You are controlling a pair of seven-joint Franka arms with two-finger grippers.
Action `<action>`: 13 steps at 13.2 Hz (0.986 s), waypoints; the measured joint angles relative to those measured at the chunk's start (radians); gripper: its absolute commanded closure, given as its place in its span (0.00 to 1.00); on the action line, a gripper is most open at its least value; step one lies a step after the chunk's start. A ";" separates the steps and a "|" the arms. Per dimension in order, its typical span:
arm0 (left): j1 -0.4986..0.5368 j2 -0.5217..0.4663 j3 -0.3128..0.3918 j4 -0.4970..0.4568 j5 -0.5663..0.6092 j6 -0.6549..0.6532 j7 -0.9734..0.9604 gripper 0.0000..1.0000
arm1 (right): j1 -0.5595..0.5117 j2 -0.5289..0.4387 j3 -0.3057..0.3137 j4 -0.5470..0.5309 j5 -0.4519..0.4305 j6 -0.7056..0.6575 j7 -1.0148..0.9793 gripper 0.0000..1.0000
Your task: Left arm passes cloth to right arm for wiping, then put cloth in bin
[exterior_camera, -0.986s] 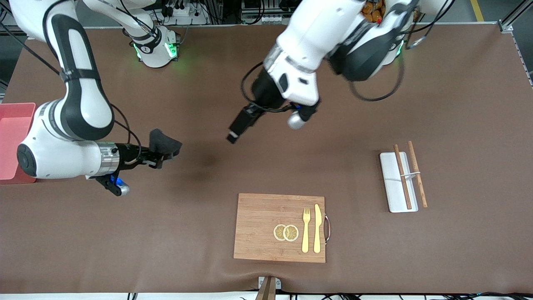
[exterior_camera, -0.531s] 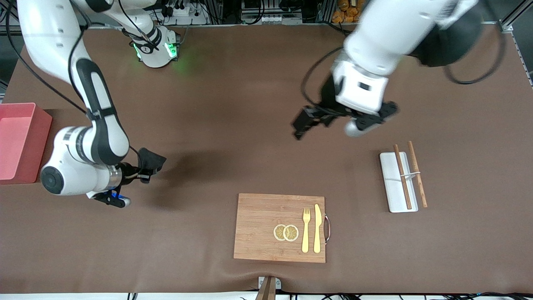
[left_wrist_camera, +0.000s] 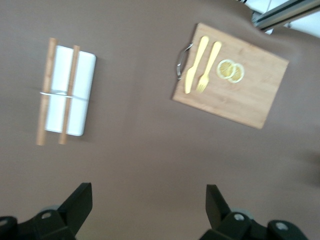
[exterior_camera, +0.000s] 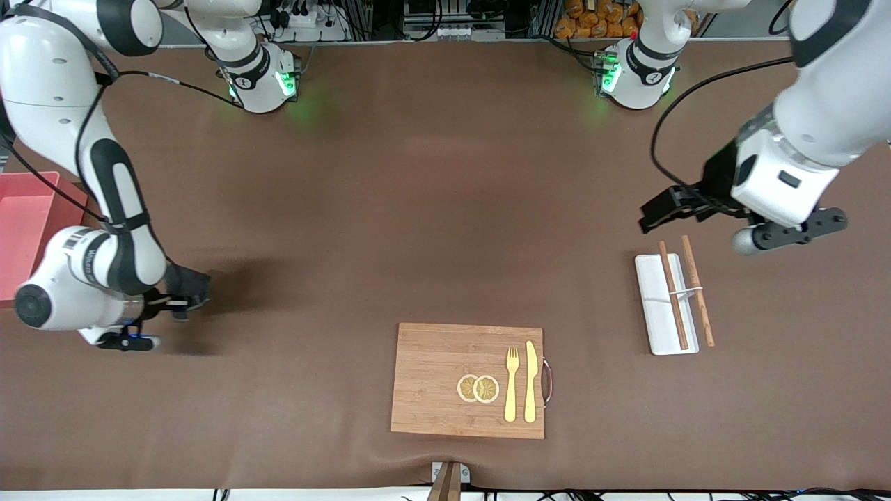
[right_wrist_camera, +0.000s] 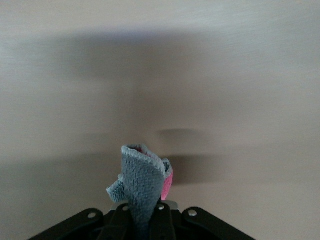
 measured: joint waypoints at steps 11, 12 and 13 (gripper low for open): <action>0.082 -0.152 0.039 -0.212 0.076 -0.003 0.249 0.00 | -0.277 -0.033 -0.004 0.102 -0.187 0.042 -0.476 1.00; 0.083 -0.152 0.039 -0.212 0.076 -0.003 0.249 0.00 | -0.275 -0.038 -0.002 0.106 -0.191 0.041 -0.476 1.00; 0.083 -0.152 0.039 -0.212 0.076 -0.003 0.249 0.00 | -0.273 -0.038 0.000 0.105 -0.192 0.046 -0.476 1.00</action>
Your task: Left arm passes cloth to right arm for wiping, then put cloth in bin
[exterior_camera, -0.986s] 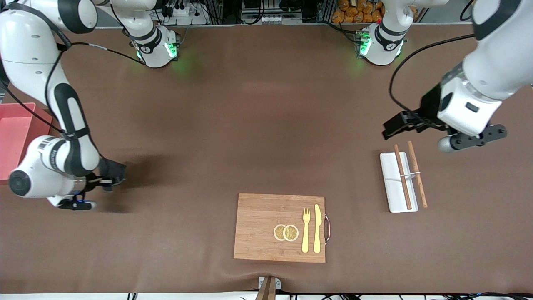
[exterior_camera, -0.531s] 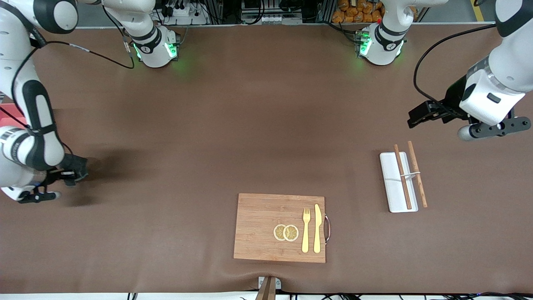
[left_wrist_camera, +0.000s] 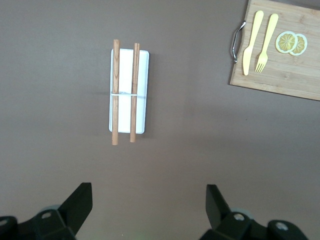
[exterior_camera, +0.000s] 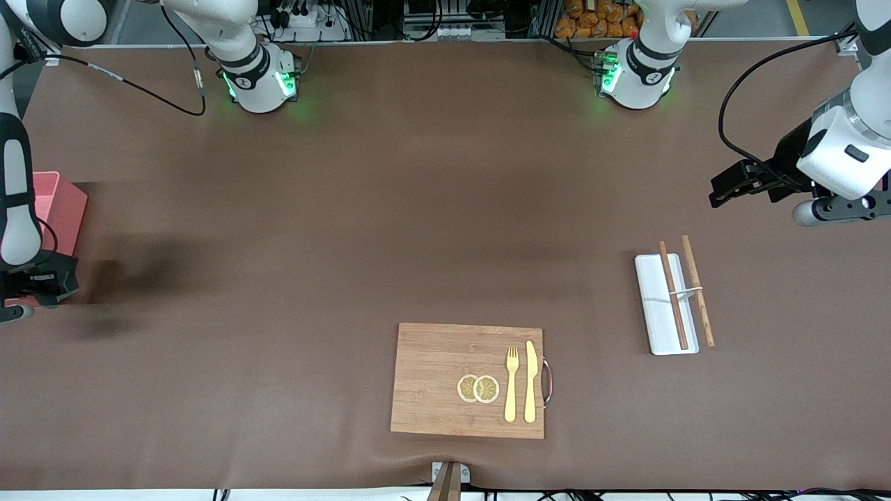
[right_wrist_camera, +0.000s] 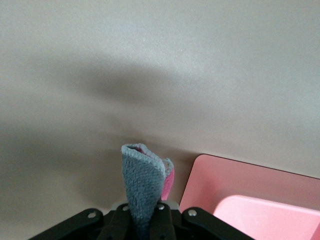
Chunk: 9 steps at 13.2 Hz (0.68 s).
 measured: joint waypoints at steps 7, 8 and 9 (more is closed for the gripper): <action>0.000 -0.009 -0.008 0.000 0.083 0.000 0.028 0.00 | 0.047 0.065 0.011 -0.042 -0.001 0.102 0.062 1.00; 0.000 -0.010 -0.008 0.000 0.084 0.000 0.029 0.00 | 0.075 0.065 0.013 -0.051 0.000 0.101 0.101 1.00; 0.000 -0.011 -0.008 0.000 0.084 0.000 0.029 0.00 | 0.109 0.065 0.016 -0.058 0.000 0.098 0.144 1.00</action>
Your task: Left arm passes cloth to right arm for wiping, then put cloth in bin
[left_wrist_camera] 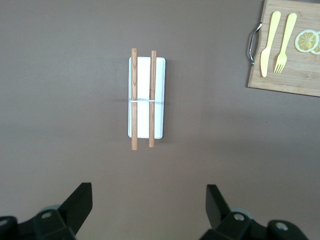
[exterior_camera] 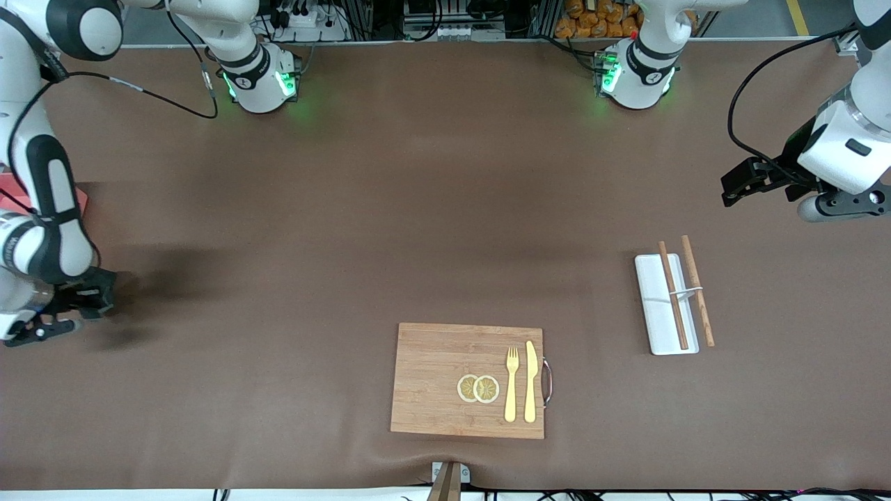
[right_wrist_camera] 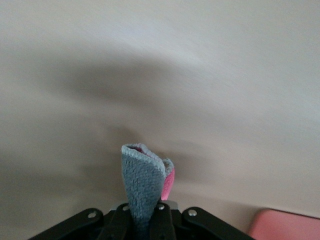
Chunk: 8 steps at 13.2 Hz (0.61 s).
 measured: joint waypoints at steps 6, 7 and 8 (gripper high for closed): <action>0.006 -0.002 0.000 0.000 0.000 0.000 0.000 0.00 | 0.173 -0.007 0.038 0.000 0.095 -0.085 0.259 1.00; 0.007 -0.004 0.000 0.000 0.000 0.000 0.000 0.00 | 0.198 -0.007 0.050 0.001 0.117 -0.093 0.311 1.00; 0.007 -0.007 0.000 0.000 0.000 0.000 0.000 0.00 | 0.226 -0.008 0.062 0.001 0.145 -0.100 0.366 1.00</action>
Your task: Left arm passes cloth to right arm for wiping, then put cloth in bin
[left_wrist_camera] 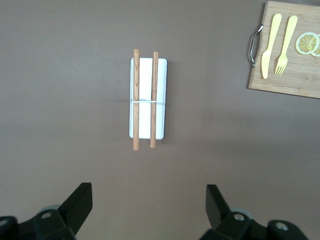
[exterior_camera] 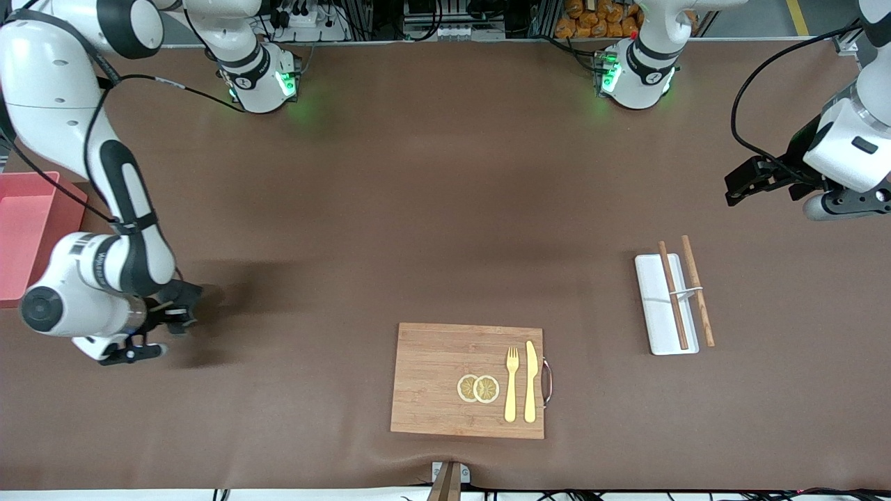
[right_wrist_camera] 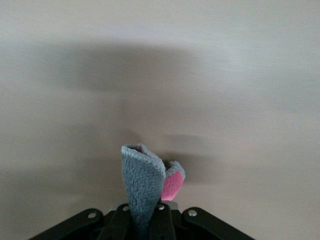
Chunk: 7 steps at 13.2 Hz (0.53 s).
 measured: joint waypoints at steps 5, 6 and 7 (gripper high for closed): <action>0.000 -0.005 -0.001 0.000 0.000 0.000 0.000 0.00 | 0.155 -0.020 0.031 0.013 0.118 -0.007 0.275 1.00; 0.000 -0.005 -0.001 0.000 0.000 0.000 0.000 0.00 | 0.174 -0.040 0.031 0.019 0.119 -0.023 0.326 1.00; 0.000 -0.005 -0.001 0.000 0.000 0.000 0.000 0.00 | 0.182 -0.071 0.031 0.026 0.119 -0.055 0.357 1.00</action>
